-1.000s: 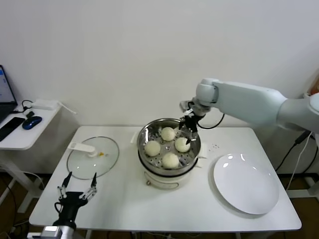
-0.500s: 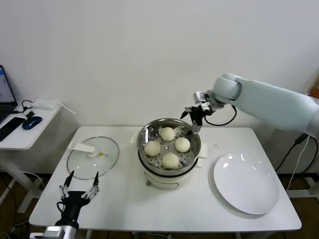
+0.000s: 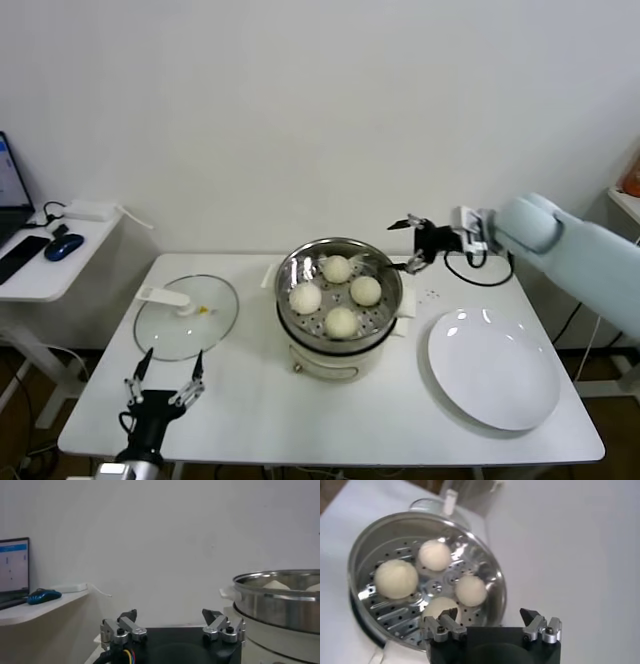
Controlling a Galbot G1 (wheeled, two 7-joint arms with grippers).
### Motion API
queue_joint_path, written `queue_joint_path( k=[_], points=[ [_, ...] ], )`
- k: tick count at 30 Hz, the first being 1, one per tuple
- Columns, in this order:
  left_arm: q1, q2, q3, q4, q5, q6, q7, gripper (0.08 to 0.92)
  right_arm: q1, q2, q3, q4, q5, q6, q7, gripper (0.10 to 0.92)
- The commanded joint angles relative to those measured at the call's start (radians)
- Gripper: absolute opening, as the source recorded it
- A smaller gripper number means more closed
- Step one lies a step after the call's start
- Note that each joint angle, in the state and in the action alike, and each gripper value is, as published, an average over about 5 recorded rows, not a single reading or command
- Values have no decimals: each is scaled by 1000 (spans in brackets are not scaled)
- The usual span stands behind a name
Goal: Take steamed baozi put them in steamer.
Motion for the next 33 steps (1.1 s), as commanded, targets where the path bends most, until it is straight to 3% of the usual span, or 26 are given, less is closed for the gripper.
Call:
queue_joint_path(
  k=[1,8,16,33],
  points=[
    [5,-7,0,-6,10,-4,-3,823,-920,-24,926,215,-92,76,333,823],
    [1,-10,-7,-2,10,-4,-7,823,-1249,251,1238,271,-156,150,376,823],
    [-10,-9,-18,4,8,-2,-7,823,-1412,520,1380,301,-160,259,434,823],
    [-24,-8,-28,30,13,-2,0,823,-1646,740,1403,349,-126,366,425,823]
  ],
)
